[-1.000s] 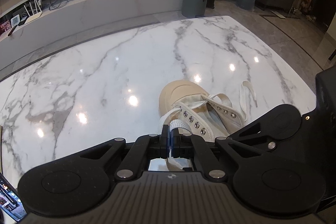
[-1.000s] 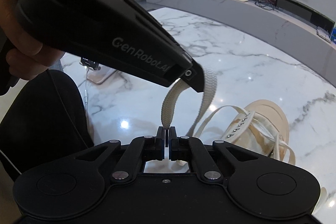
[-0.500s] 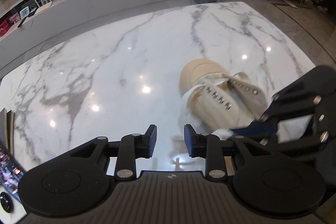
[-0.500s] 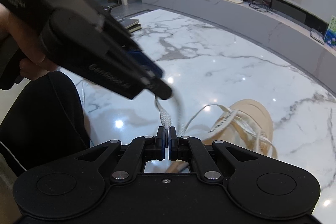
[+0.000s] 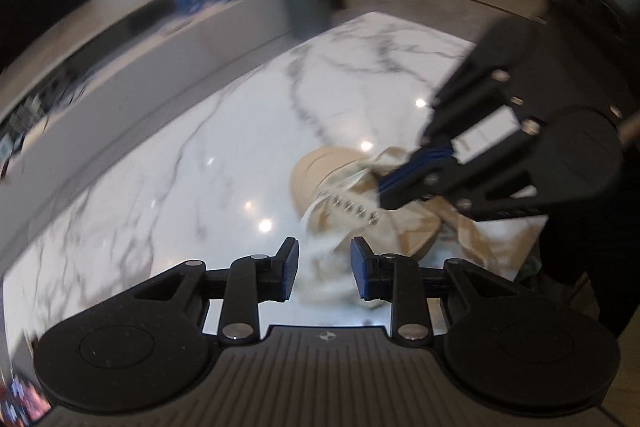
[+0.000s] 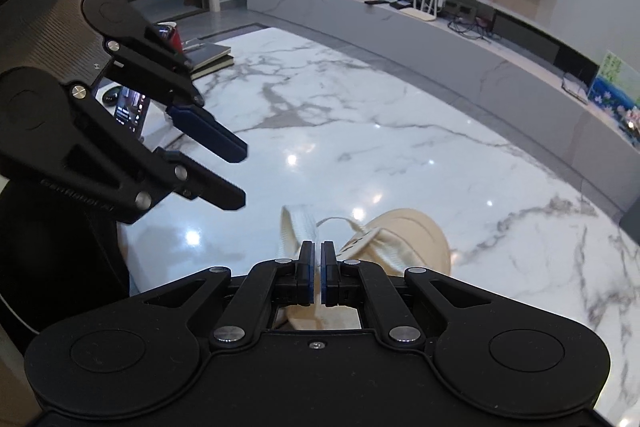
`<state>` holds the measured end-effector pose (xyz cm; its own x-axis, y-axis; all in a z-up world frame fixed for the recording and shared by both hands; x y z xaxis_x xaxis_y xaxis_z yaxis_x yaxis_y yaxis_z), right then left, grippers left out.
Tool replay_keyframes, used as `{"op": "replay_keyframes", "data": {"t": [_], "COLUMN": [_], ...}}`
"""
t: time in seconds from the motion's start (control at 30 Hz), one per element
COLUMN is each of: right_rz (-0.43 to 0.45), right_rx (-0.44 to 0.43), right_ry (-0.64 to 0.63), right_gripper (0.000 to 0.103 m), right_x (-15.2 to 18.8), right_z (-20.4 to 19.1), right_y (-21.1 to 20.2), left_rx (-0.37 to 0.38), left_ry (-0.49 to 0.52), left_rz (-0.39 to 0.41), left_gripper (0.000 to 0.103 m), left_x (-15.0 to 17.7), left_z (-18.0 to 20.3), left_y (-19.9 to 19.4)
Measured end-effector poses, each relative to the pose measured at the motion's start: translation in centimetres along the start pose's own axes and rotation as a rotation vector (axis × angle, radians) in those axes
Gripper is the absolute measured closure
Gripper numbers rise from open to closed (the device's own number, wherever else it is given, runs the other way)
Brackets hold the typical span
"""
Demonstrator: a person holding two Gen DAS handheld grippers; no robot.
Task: Lace up shoes with both hands
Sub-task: 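Lower the open left gripper to the lace loop beside the sneaker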
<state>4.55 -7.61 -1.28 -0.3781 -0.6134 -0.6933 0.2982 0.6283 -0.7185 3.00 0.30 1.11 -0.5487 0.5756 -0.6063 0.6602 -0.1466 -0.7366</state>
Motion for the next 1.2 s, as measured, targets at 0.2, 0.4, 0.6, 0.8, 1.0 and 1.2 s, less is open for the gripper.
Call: {"op": "replay_keyframes", "data": {"t": [0.2,0.4,0.6,0.8,1.0,1.2], "right_rz": [-0.012,-0.025,-0.032,-0.054,-0.063,-0.053], "right_rx": [0.005,0.030,0.011,0.002,-0.012,-0.019], "right_ry": [-0.056,-0.066,-0.046,-0.032,0.009,0.059], "right_gripper": [0.101,0.101,0.101,0.099,0.093,0.093], "right_x": [-0.9,-0.8,-0.4,0.5,1.5,2.3], "right_z": [0.9,1.7,1.6,1.3,0.7,0.6], "right_y": [-0.6,-0.6,-0.5,-0.1,0.2,-0.2], "left_rx": [-0.003,0.003,0.020,0.068,0.089,0.095], "left_ry": [0.145,0.149,0.146,0.199,0.294,0.317], "left_rz": [0.075,0.083,0.054,0.008,-0.034,-0.056], "left_gripper": [0.076,0.076,0.076,0.076,0.076,0.076], "left_x": [-1.3,-1.3,0.3,2.2,3.9,4.7], "left_z": [1.6,1.4,0.6,1.7,3.4,3.8], "left_y": [0.4,0.8,0.4,0.9,2.9,4.7]}}
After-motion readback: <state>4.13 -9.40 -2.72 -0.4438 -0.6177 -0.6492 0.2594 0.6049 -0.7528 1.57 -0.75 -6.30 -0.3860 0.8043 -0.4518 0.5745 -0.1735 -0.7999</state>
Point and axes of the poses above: each gripper's, at about its wrist camera, not at the fingertips, and y roughly the way its jaws point, z to its right, x to its underside, the point moved 6 cm from there along y, roughly the way its jaws point, and after that the axes turned 8 degrees about -x, right-handed, at the moved point
